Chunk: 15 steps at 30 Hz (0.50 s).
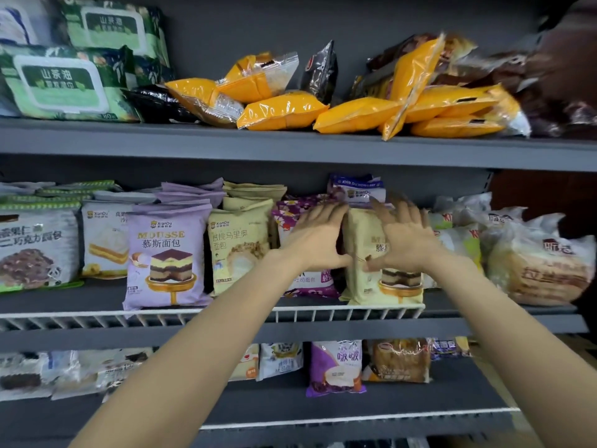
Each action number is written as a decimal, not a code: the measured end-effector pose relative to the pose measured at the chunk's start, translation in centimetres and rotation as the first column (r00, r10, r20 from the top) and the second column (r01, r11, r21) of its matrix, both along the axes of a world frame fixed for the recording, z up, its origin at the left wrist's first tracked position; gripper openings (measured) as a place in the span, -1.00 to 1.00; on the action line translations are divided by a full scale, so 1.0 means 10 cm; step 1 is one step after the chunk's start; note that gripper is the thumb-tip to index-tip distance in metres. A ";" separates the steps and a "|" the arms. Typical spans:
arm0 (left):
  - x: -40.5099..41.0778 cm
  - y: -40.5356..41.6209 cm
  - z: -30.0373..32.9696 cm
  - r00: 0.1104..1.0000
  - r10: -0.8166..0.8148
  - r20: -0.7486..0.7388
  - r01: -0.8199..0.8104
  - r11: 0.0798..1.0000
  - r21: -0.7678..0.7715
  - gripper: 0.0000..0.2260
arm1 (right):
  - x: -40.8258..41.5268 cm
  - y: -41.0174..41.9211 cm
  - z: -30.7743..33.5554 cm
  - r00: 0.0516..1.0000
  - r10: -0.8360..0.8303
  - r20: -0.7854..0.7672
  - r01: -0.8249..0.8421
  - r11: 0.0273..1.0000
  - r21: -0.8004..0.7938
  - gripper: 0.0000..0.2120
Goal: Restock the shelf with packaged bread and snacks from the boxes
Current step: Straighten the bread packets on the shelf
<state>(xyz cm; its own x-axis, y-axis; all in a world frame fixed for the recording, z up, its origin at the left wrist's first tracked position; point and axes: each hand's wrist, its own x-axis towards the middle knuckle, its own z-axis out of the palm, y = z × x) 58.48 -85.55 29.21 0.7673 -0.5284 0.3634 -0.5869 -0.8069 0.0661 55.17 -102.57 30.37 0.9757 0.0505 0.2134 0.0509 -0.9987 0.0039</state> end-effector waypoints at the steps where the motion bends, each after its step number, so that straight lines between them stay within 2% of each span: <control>1: -0.01 -0.07 -0.03 1.000 0.017 -0.026 -0.015 0.999 0.045 -0.01 | 0.00 -0.08 -0.04 0.999 -0.014 -0.047 0.014 1.000 -0.012 0.26; 3: -0.01 -0.19 -0.11 0.998 0.067 -0.003 -0.066 0.992 0.103 0.18 | 0.03 -0.21 -0.14 0.997 -0.007 -0.075 0.003 0.999 -0.048 0.37; 6: -0.01 -0.35 -0.22 0.985 0.120 0.123 -0.140 0.975 0.170 0.30 | 0.10 -0.30 -0.27 0.998 0.060 -0.002 -0.060 0.998 -0.030 0.38; 10: -0.07 -0.50 -0.30 0.954 0.247 0.168 -0.283 0.929 0.239 0.30 | 0.15 -0.37 -0.32 0.981 0.189 0.052 -0.189 0.982 -0.007 0.35; 15: -0.12 -0.62 -0.33 0.882 0.401 0.249 -0.462 0.841 0.281 0.21 | 0.22 -0.42 -0.45 0.928 0.291 0.233 -0.291 0.956 -0.034 0.26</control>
<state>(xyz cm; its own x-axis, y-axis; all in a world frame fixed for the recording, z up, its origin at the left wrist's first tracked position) 57.24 -91.79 25.86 0.8851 -0.2691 0.3798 -0.1514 -0.9380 -0.3117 57.34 -106.79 25.86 0.8411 0.3245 0.4328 0.3372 -0.9401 0.0496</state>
